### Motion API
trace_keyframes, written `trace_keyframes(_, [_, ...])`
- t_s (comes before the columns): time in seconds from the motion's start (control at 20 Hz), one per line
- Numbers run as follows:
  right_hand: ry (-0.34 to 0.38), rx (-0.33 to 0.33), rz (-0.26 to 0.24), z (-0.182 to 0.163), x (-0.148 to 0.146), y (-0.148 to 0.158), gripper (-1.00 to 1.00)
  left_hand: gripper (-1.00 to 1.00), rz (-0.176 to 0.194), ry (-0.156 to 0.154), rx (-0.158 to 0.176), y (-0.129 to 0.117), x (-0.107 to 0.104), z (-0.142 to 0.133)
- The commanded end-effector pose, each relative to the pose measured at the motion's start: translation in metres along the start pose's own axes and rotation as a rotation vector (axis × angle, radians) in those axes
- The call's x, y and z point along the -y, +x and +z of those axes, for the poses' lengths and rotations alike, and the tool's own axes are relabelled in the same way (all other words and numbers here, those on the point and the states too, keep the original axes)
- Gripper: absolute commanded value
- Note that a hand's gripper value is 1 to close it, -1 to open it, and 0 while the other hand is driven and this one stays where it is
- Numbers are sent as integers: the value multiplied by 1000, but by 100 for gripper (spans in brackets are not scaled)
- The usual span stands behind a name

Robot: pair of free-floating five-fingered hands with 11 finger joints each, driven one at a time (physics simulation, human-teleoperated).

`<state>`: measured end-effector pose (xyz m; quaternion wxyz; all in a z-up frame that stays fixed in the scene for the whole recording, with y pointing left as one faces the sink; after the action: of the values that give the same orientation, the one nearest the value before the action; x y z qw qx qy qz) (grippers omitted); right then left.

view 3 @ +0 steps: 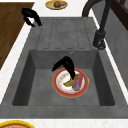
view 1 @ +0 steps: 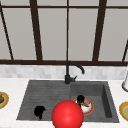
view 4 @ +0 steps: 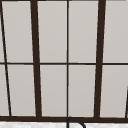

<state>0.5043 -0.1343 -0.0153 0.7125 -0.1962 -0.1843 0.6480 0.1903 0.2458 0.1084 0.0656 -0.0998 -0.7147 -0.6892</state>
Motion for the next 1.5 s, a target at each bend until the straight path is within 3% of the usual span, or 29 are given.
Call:
trace_keyframes(0.0, [-1, 8, 44, -14, 3, -8, -100, 0, 0, 0, 0, 0, 0, 0])
trace_keyframes(0.3, [-8, -18, 71, -14, -25, -1, -100, 0, 0, 0, 0, 0, 0, 0])
trace_keyframes(0.45, [-113, -49, 115, -6, -34, 12, -100, 0, 0, 0, 0, 0, 0, 0])
trace_keyframes(0.5, [-165, -49, 117, 0, -27, 13, -100, 0, 0, 0, 0, 0, 0, 0])
trace_keyframes(0.6, [-197, -42, 112, 5, -25, 11, -100, 0, 0, 0, 0, 0, 0, 0])
trace_keyframes(0.75, [-182, -28, 84, 10, -27, 10, -100, 0, 0, 0, 0, 0, 0, 0])
trace_keyframes(0.9, [-175, -14, 92, 15, -22, 11, -100, 0, 0, 0, 0, 0, 0, 0])
trace_keyframes(1.25, [-67, -20, 107, -29, -27, 10, -100, 0, 0, 0, 0, 0, 0, 0])
trace_keyframes(1.45, [-114, -18, 116, -43, -27, 9, -100, 0, 0, 0, 0, 0, 0, 0])
